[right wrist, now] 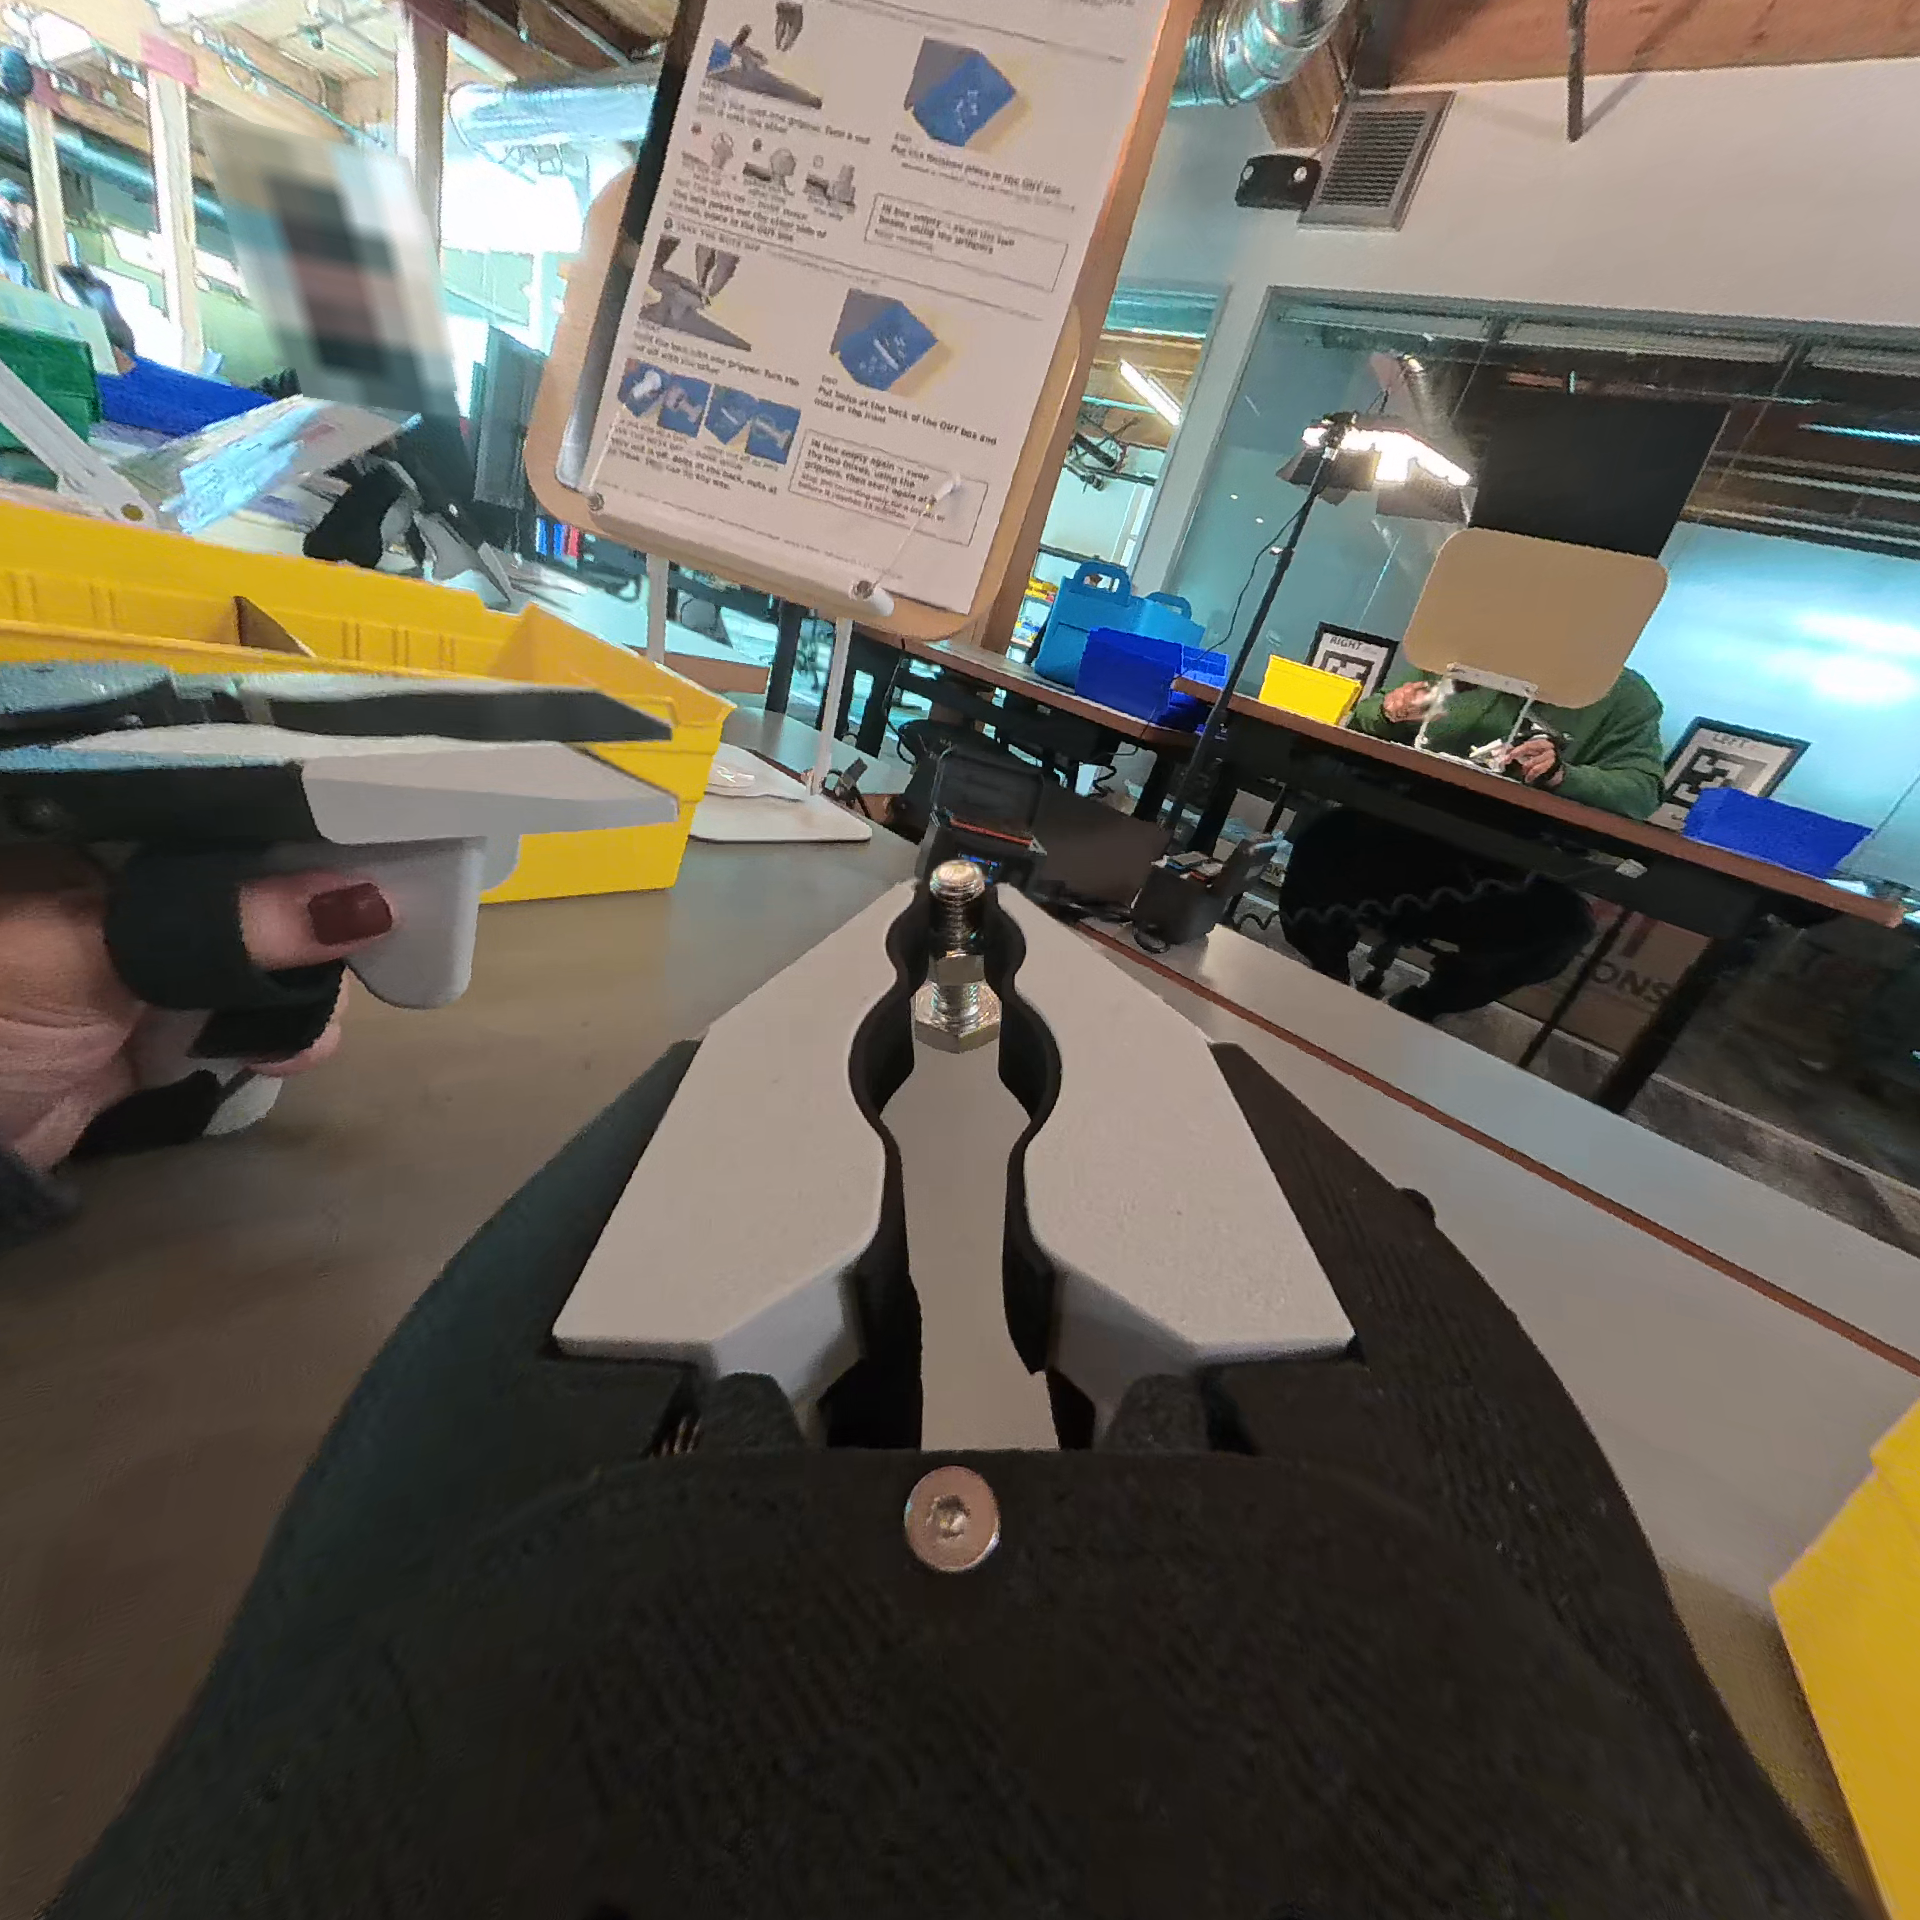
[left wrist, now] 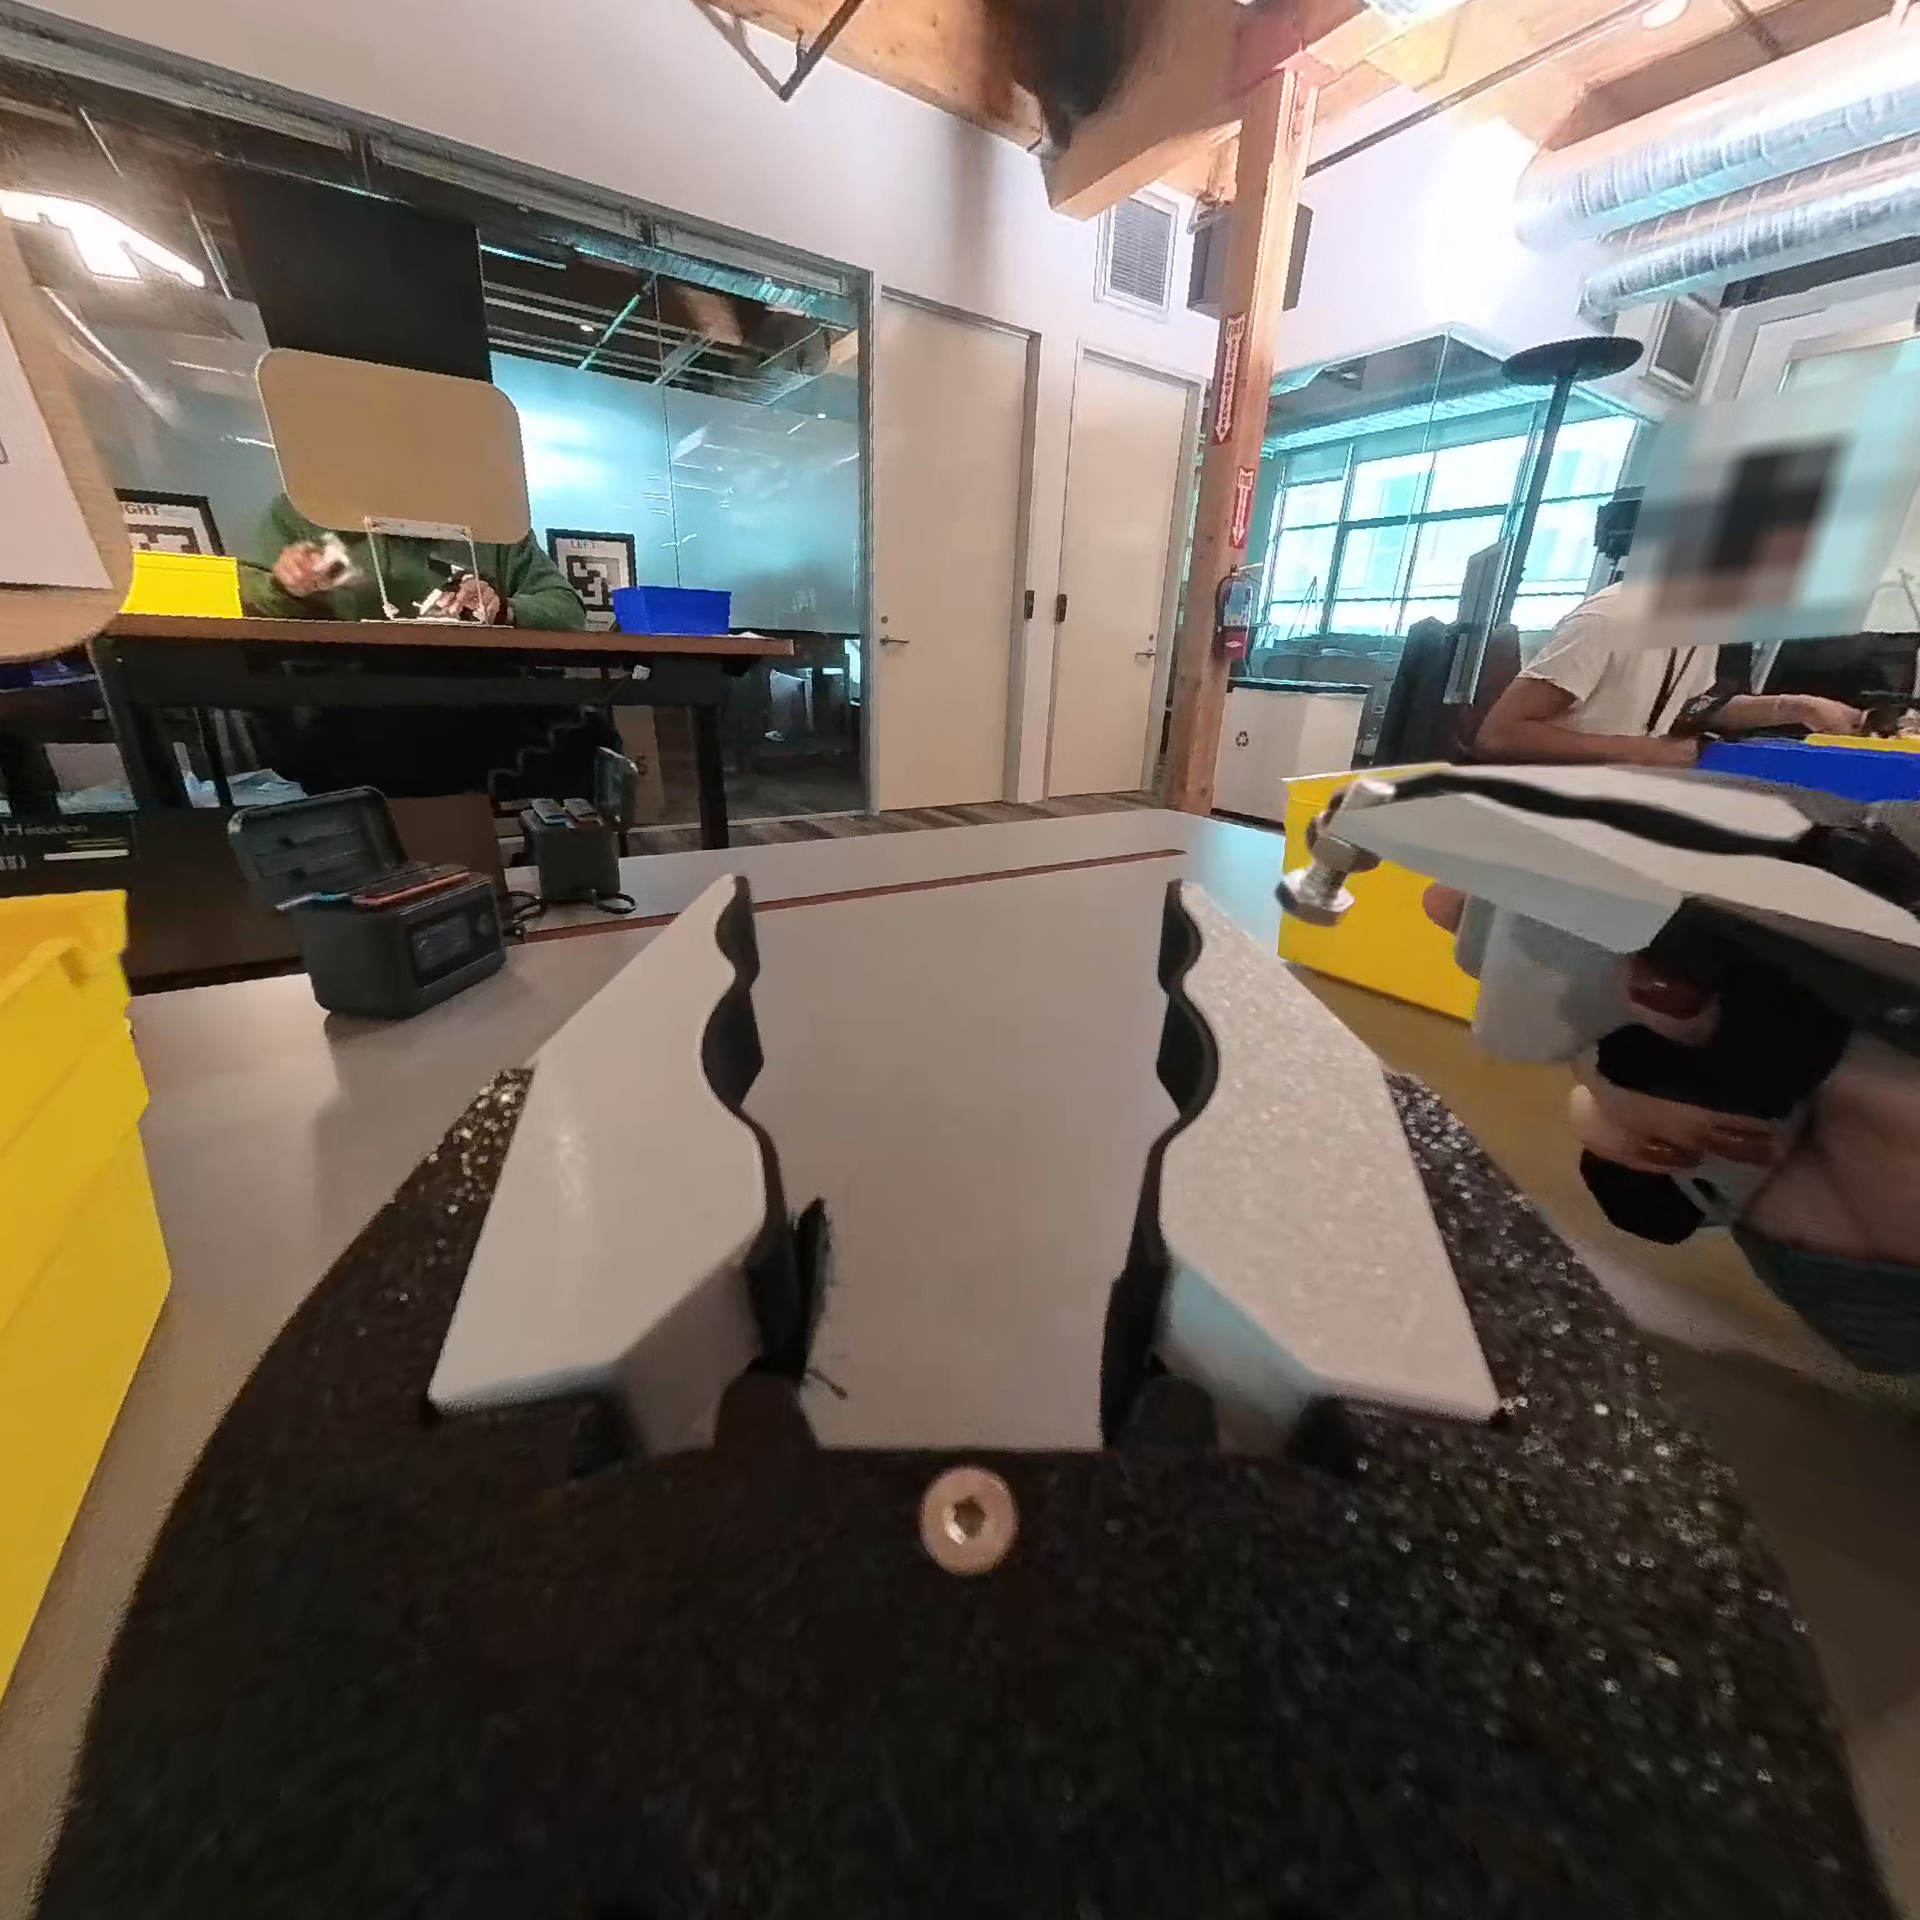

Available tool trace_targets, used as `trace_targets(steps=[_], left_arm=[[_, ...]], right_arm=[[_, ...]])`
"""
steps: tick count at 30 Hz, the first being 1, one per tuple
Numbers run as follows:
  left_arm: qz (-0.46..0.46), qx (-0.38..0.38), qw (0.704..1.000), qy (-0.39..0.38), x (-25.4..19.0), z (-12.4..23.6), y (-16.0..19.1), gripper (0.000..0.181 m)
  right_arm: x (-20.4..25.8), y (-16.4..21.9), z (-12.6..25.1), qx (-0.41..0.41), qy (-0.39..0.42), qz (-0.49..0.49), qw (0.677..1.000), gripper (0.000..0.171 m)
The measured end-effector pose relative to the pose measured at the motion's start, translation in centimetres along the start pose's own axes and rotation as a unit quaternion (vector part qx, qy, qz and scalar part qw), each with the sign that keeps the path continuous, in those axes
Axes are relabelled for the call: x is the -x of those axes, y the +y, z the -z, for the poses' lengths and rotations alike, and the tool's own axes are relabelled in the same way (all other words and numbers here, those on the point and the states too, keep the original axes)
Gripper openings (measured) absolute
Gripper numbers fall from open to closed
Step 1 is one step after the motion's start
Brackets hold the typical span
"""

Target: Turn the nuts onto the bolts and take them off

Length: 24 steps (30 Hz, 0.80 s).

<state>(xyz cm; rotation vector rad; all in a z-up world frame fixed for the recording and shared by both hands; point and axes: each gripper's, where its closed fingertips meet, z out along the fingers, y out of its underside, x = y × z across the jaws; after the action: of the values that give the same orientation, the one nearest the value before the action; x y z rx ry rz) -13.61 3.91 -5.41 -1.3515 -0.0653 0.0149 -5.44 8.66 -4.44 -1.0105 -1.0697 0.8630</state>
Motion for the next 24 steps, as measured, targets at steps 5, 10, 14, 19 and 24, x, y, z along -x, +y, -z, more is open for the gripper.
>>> trace_targets(steps=[5, 10, 14, 19, 24], left_arm=[[-0.010, 0.001, 1.000, 0.001, -0.2, 0.0, 0.0, 0.075], [-0.028, 0.003, 1.000, 0.006, -0.7, -0.1, 0.1, 0.076], [-0.010, -0.011, 1.000, 0.005, -0.3, 0.2, -0.3, 0.075], [0.047, -0.033, 0.998, 0.004, 0.8, 0.6, -0.9, 0.077], [0.074, -0.024, 0.997, 0.004, 1.3, 0.5, -0.6, 0.080]], right_arm=[[-0.7, -1.2, 0.2, -0.022, 0.008, -0.011, 1.000, 0.008], [-2.2, -3.2, 1.2, -0.036, 0.040, 0.022, 0.998, 0.008], [-5.9, -7.0, 4.5, -0.033, 0.063, 0.012, 0.997, 0.008], [-15.0, -8.0, 10.8, 0.076, 0.140, -0.016, 0.987, 0.007], [-22.2, 0.9, 18.2, 0.334, 0.183, -0.141, 0.914, 0.008]])
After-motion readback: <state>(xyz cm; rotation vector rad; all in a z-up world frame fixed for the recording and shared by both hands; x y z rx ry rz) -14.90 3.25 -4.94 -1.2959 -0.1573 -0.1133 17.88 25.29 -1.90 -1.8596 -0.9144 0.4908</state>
